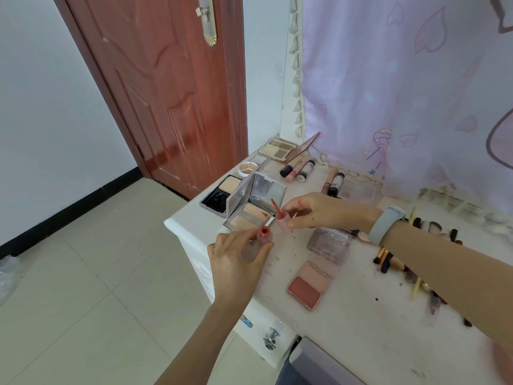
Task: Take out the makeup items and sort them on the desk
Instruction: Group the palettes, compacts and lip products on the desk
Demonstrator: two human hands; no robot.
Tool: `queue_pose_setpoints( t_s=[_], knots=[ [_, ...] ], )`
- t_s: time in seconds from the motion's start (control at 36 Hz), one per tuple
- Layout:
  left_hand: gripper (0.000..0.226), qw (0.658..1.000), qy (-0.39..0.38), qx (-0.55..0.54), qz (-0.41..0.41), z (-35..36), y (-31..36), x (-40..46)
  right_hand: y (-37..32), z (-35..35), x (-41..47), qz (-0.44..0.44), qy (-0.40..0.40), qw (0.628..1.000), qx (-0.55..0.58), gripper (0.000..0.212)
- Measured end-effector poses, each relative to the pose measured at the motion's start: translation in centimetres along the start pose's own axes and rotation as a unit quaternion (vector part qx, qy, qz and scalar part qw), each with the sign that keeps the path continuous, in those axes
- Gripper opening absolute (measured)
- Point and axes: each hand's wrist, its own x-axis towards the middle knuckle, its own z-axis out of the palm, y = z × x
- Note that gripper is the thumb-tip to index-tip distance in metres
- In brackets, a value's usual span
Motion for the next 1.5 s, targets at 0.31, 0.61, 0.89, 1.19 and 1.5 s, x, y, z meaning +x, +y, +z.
queue_pose_setpoints(
  t_s=[0.31, 0.61, 0.89, 1.19, 1.5],
  knots=[
    [0.04, 1.0, -0.003, 0.012, -0.015, 0.6, 0.4, -0.1, 0.0, 0.7, 0.7, -0.037, -0.001, 0.993, -0.109, 0.021],
    [0.04, 1.0, -0.001, 0.023, -0.015, 0.8, 0.9, 0.2, -0.2, 0.6, 1.6, -0.034, -0.007, 0.991, -0.128, 0.031],
    [0.041, 0.999, -0.001, 0.039, -0.011, 1.0, 0.7, 0.1, -0.2, 0.6, 1.5, -0.035, 0.001, 0.991, -0.129, 0.033],
    [0.042, 0.999, -0.015, 0.047, -0.014, 0.8, 0.6, 0.0, -0.1, 0.7, 1.5, -0.018, 0.004, 0.988, -0.155, 0.035],
    [0.035, 0.997, 0.065, 0.03, 0.003, -0.4, -1.0, -0.1, 0.7, -2.9, 0.2, -0.009, 0.1, 0.993, -0.055, 0.012]
  ],
)
